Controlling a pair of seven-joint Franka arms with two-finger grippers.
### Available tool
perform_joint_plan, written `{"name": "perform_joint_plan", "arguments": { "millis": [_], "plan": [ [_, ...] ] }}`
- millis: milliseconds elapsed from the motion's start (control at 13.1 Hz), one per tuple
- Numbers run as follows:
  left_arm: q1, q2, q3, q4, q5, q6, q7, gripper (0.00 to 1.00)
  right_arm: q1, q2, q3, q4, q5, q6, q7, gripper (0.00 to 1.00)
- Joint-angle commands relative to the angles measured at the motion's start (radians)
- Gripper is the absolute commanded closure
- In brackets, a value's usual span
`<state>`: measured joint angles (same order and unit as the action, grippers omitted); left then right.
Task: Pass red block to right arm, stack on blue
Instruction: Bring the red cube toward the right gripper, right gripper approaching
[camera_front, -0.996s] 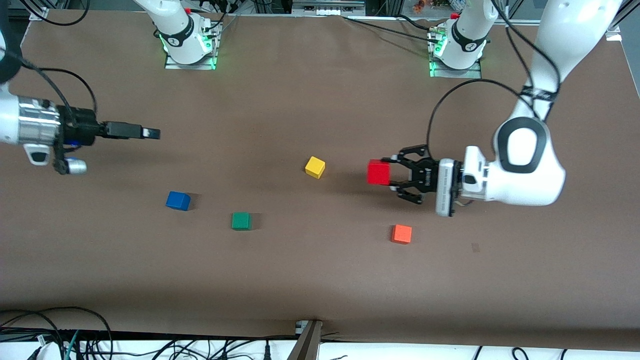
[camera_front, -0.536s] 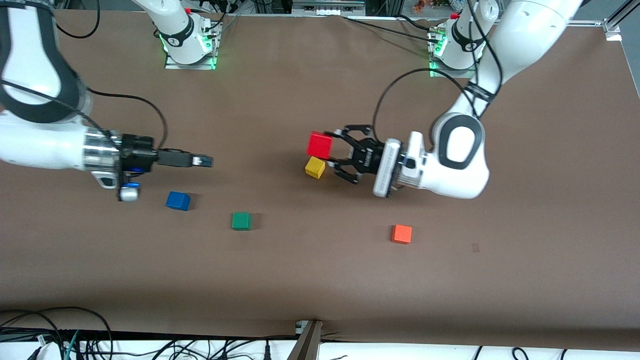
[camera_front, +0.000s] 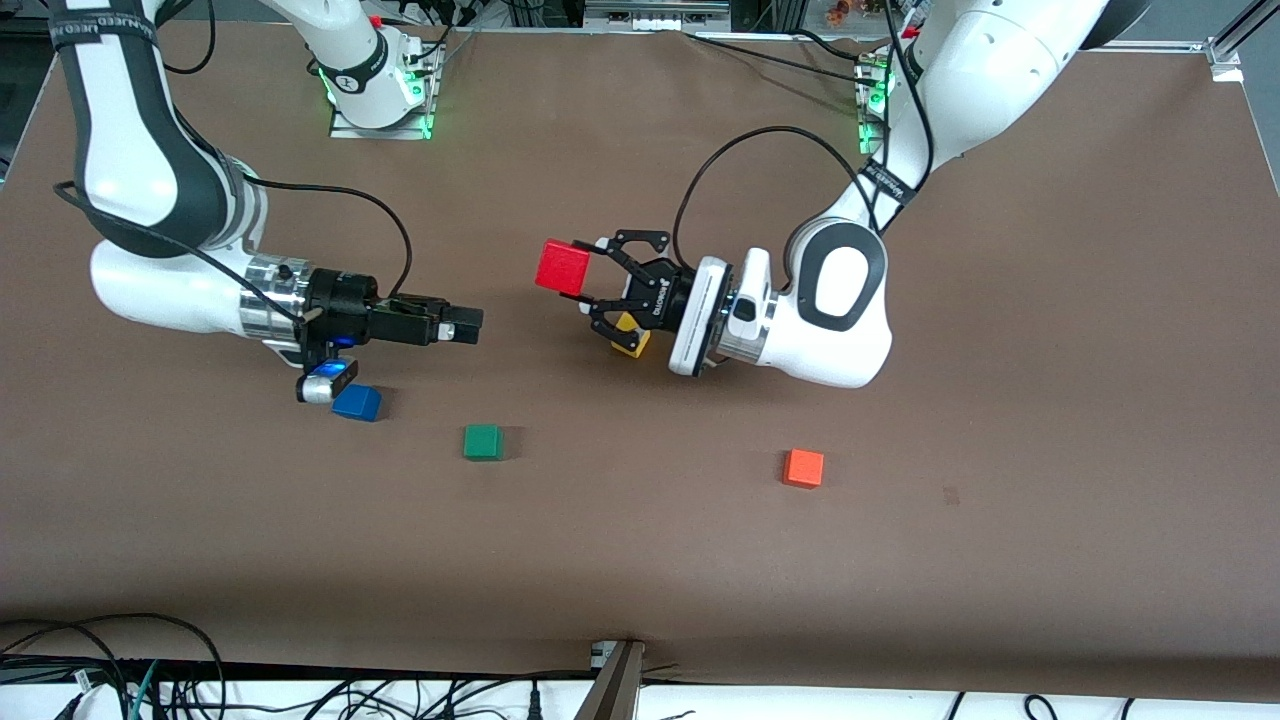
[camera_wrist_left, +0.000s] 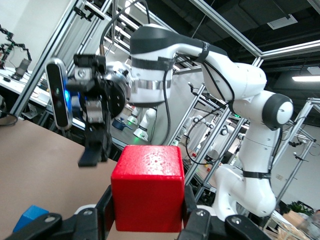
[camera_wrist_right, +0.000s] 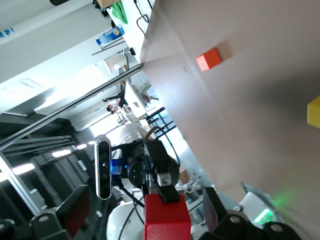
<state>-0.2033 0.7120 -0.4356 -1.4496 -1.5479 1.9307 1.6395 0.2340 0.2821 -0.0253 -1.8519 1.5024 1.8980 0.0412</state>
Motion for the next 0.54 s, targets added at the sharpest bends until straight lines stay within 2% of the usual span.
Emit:
{"name": "perform_joint_plan", "arguments": {
  "millis": [0,230,460],
  "plan": [
    [-0.068,0.049,0.003,0.064,-0.082,0.065,0.046,1.00,-0.002,-0.056,0.044,-0.076,0.078,0.015,-0.001,0.00],
    [-0.088,0.095,0.005,0.121,-0.084,0.096,0.049,1.00,-0.002,-0.106,0.047,-0.164,0.059,0.010,-0.038,0.00],
    [-0.090,0.099,0.006,0.126,-0.084,0.096,0.049,1.00,-0.002,-0.144,0.047,-0.204,0.038,0.004,-0.043,0.00]
  ]
}}
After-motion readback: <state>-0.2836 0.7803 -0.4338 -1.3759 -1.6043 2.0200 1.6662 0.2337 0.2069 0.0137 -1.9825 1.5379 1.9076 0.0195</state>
